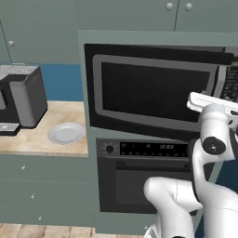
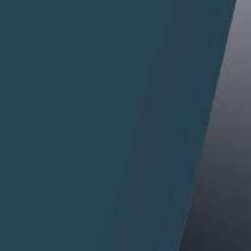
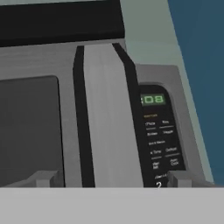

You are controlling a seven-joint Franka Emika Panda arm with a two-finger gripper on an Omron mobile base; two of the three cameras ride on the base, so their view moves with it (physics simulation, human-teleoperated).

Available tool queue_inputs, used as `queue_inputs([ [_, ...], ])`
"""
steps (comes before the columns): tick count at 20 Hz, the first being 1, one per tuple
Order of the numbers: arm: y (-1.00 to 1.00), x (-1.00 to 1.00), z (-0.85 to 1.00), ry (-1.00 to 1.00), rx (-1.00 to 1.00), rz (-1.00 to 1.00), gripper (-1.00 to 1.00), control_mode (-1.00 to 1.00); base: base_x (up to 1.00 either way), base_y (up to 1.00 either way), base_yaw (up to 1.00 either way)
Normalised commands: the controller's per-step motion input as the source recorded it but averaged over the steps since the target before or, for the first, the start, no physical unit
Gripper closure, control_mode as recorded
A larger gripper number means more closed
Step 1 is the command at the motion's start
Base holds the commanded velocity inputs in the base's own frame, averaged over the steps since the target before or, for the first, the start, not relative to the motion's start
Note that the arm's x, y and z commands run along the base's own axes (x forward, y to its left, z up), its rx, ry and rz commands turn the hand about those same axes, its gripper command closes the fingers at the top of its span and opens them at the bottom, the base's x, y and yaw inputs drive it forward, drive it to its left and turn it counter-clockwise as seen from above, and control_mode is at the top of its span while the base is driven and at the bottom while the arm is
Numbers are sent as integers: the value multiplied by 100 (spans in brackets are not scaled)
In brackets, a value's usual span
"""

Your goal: Pick the carrot from the counter and place it in the microwave. Then turn on the microwave.

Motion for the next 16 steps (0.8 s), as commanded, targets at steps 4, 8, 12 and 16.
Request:
queue_inputs([
  [4, 0, 34, -11, -7, 0, 3, -100, -100, 0, 0, 0],
  [8, 0, 32, -7, -4, 0, 2, -100, -100, 0, 0, 0],
  [12, 0, 31, -5, -1, 0, 2, -100, -100, 0, 0, 0],
  [16, 0, 29, 0, 0, 0, 2, -100, -100, 0, 0, 0],
])
